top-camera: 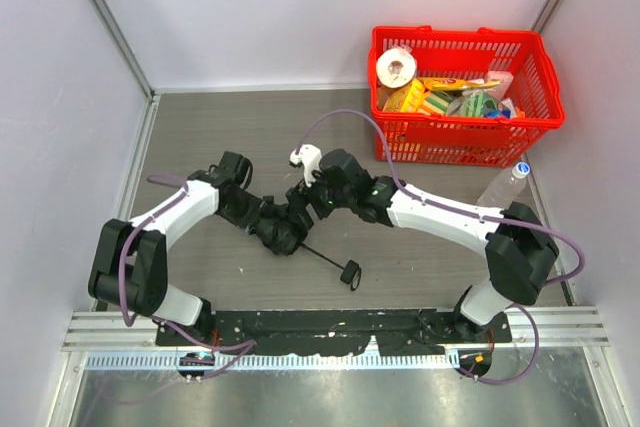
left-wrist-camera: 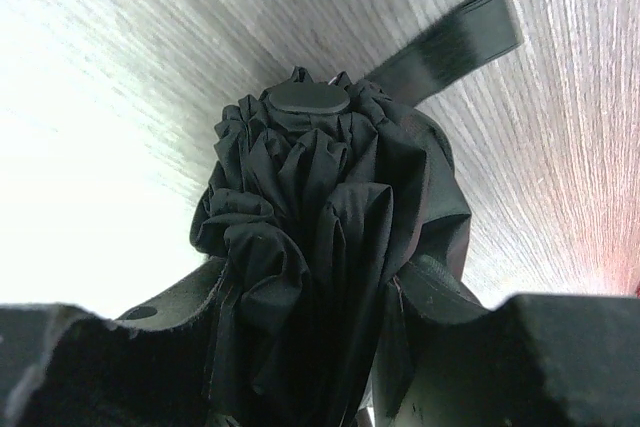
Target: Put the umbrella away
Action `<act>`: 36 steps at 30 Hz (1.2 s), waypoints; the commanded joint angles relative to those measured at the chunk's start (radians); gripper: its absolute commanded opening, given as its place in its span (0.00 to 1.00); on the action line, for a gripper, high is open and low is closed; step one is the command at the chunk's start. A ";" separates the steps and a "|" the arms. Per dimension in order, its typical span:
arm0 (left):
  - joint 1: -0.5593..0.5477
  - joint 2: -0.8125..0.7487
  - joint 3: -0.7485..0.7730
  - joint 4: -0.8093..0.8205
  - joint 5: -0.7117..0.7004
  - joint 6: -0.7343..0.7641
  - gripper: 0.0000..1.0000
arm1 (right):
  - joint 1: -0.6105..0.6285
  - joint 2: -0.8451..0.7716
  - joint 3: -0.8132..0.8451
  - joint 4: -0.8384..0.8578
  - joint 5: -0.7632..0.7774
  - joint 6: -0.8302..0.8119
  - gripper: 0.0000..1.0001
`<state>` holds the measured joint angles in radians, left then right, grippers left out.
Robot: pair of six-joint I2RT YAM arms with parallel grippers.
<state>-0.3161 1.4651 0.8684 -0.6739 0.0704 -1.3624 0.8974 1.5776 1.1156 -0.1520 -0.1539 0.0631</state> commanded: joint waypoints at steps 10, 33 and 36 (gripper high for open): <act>0.003 0.052 0.053 -0.127 0.054 -0.041 0.00 | 0.149 0.222 0.173 0.054 -0.029 -0.080 0.85; -0.018 0.044 0.032 -0.107 0.098 -0.061 0.00 | 0.173 0.499 0.179 0.226 0.146 -0.063 0.70; -0.021 0.037 0.021 -0.096 0.104 -0.067 0.00 | 0.169 0.518 0.150 0.235 0.184 -0.069 0.45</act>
<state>-0.3054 1.5307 0.8936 -0.7712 0.0818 -1.4189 1.0817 2.0262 1.2865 0.0372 -0.0517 -0.0132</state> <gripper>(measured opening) 0.415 0.618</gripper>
